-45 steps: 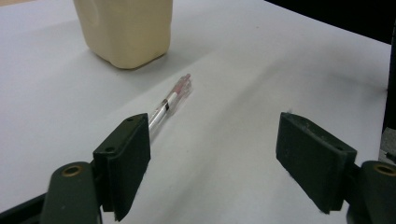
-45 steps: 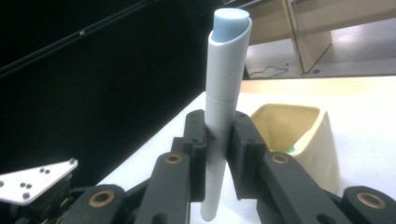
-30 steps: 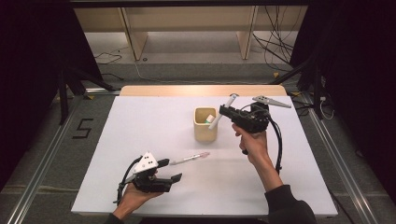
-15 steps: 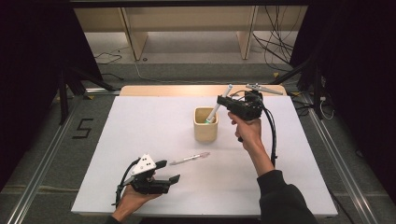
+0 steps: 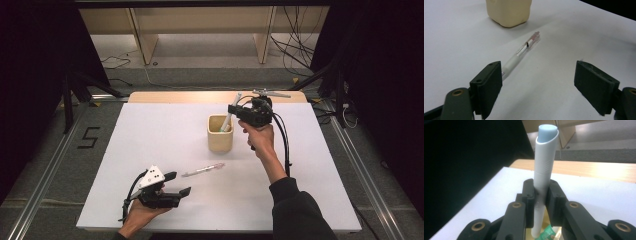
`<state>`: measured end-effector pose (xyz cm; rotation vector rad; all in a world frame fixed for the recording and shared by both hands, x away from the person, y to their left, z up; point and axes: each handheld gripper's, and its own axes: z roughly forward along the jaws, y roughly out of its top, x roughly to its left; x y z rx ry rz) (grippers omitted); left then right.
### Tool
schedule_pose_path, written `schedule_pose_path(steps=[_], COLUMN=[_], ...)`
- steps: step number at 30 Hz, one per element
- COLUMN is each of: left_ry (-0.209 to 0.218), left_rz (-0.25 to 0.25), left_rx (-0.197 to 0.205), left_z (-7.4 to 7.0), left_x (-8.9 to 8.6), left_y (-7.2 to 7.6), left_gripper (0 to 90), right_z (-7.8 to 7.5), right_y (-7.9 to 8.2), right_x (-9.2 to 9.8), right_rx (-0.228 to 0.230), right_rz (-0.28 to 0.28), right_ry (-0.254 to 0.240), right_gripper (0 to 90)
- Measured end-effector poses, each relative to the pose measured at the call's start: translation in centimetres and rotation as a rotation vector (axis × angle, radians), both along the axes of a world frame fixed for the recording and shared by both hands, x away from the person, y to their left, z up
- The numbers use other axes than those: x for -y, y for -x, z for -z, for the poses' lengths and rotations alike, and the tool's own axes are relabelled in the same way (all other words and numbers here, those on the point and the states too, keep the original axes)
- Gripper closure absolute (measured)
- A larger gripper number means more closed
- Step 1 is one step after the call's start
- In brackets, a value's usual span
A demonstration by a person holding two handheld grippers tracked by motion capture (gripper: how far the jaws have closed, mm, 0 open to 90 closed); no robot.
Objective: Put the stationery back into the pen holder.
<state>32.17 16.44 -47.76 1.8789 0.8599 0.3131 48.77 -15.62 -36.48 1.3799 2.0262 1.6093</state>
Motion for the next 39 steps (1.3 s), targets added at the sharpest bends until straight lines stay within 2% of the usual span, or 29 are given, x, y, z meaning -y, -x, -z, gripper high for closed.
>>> schedule_pose_path(steps=[10,20,23,24,27,30,34,39], left_ry=[0.001,0.001,0.002,0.001,0.001,0.001,0.001,0.000], left_rz=[-0.007,-0.011,-0.011,-0.011,-0.011,-0.012,-0.014,-0.017], left_rx=[0.000,-0.004,-0.004,-0.005,-0.006,-0.007,-0.006,-0.007], left_z=[0.1,0.2,0.2,0.2,0.2,0.2,0.2,0.2], left_x=[-0.2,-0.2,-0.3,-0.3,-0.3,-0.3,-0.3,-0.3], left_y=[0.0,-0.1,-0.1,-0.1,-0.1,-0.1,-0.1,-0.1], left_gripper=[21.8,21.2,21.0,21.0,20.9,20.8,20.6,20.6], right_z=[0.8,1.8,2.2,2.3,2.2,1.7,0.9,0.8], right_y=[-0.3,-0.5,-0.5,-0.6,-0.6,-0.4,0.0,1.0], right_x=[-0.6,-0.9,-0.9,-0.8,-0.6,0.0,1.2,2.3], right_rx=[-0.014,-0.040,-0.052,-0.054,-0.070,-0.053,-0.033,-0.024], right_rz=[-0.002,-0.007,-0.004,-0.006,-0.017,-0.005,0.007,-0.001], right_ry=[0.089,0.132,0.128,0.125,0.099,0.065,0.019,0.010], right_gripper=[78.6,78.3,77.7,75.3,54.7,44.1,37.8,36.0])
